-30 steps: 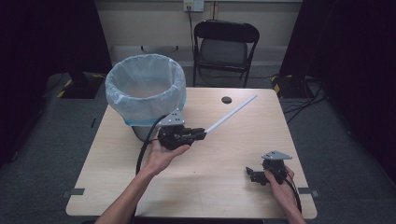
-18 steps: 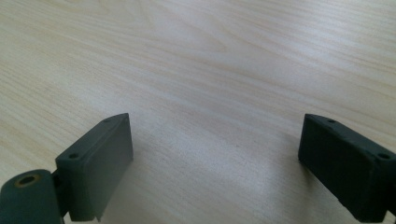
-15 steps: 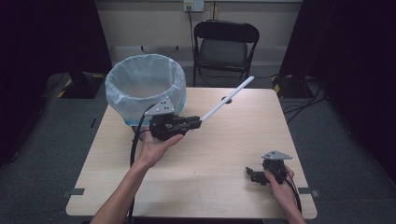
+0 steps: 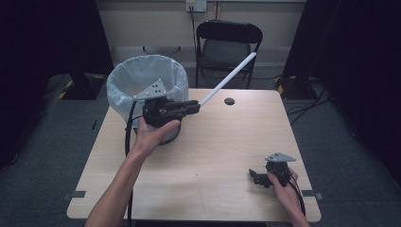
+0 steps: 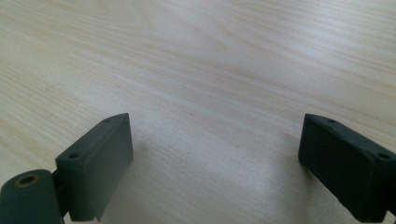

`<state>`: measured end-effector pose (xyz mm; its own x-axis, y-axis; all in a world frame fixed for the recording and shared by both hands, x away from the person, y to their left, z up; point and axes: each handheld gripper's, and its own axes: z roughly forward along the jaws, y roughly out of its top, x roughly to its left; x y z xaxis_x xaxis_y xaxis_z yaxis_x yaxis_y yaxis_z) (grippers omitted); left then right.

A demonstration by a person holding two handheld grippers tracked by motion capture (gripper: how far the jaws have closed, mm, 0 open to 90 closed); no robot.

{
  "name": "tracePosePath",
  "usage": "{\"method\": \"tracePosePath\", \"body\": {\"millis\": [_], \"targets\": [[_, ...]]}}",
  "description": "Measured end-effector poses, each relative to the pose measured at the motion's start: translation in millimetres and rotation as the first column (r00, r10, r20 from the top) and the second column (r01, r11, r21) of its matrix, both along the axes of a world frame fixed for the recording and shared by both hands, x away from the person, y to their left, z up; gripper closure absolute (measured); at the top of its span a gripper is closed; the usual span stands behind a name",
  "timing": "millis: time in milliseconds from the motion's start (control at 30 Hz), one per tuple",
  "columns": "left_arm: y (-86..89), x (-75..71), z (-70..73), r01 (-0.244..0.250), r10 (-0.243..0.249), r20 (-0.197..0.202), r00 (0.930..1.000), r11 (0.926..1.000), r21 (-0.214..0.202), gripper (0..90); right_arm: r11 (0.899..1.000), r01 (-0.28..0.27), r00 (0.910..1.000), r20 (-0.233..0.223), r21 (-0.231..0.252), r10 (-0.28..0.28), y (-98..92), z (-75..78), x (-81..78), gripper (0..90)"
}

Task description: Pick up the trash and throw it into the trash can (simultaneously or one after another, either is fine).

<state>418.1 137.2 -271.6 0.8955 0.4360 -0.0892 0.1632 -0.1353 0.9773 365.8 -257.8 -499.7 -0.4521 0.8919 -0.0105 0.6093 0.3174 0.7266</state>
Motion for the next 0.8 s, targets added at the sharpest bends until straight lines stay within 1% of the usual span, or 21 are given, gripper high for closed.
{"method": "tracePosePath", "body": {"millis": [33, 67, 200, 233, 267, 300, 433, 533, 567, 667, 700, 800], "targets": [[1.7, 1.5, 1.7, -0.004, 0.004, 0.003, 1.0, 1.0, 0.004, 80.1, 1.0, 0.0, 1.0, 0.0, 0.0, 0.0, 0.0, 0.0, 0.0, 9.3], [3.4, 2.5, 3.2, -0.003, 0.003, -0.001, 1.0, 1.0, -0.002, 80.1, 1.0, 0.0, 1.0, 0.0, 0.0, 0.0, 0.0, 0.0, 0.0, 9.3], [9.4, 5.0, 10.5, -0.007, 0.007, 0.007, 0.9999, 0.9999, -0.012, 80.1, 1.0, 0.0, 1.0, 0.0, 0.0, 0.0, 0.0, 0.0, 0.0, 9.3], [11.1, 5.7, 12.6, -0.014, 0.015, 0.011, 0.9998, 0.9998, -0.011, 80.1, 1.0, 0.0, 1.0, 0.0, 0.0, 0.0, 0.0, 0.0, 0.0, 9.3], [12.7, 6.1, 14.5, -0.018, 0.018, 0.012, 0.9998, 0.9997, -0.019, 80.1, 1.0, 0.0, 1.0, 0.0, 0.0, 0.0, 0.0, 0.0, 0.0, 9.3], [14.8, 6.8, 16.4, -0.015, 0.015, 0.014, 0.9998, 0.9997, -0.019, 80.1, 1.0, 0.0, 1.0, 0.0, 0.0, 0.0, 0.0, 0.0, 0.0, 9.3], [19.6, 9.5, 22.7, -0.029, 0.029, 0.024, 0.9993, 0.9995, -0.014, 80.1, 1.0, 0.0, 1.0, 0.0, 0.0, 0.0, 0.0, 0.0, 0.0, 9.3], [22.7, 10.3, 27.0, -0.035, 0.036, 0.03, 0.9989, 0.9991, -0.024, 80.1, 1.0, 0.0, 1.0, 0.0, 0.0, 0.0, 0.0, 0.0, 0.0, 9.3], [24.2, 10.2, 28.7, -0.035, 0.036, 0.03, 0.9989, 0.9988, -0.033, 80.1, 1.0, 0.0, 1.0, 0.0, 0.0, 0.0, 0.0, 0.0, 0.0, 9.3], [27.6, 10.7, 32.1, -0.044, 0.045, 0.038, 0.9983, 0.9984, -0.035, 80.1, 1.0, 0.0, 1.0, 0.0, 0.0, 0.0, 0.0, 0.0, 0.0, 9.3], [29.0, 10.9, 33.3, -0.05, 0.051, 0.044, 0.9977, 0.9983, -0.028, 80.1, 1.0, 0.0, 1.0, 0.0, 0.0, 0.0, 0.0, 0.0, 0.0, 9.3], [32.8, 12.3, 33.9, -0.057, 0.059, 0.042, 0.9974, 0.9977, -0.037, 80.1, 1.0, 0.0, 1.0, 0.0, 0.0, 0.0, 0.0, 0.0, 0.0, 9.3]]}}
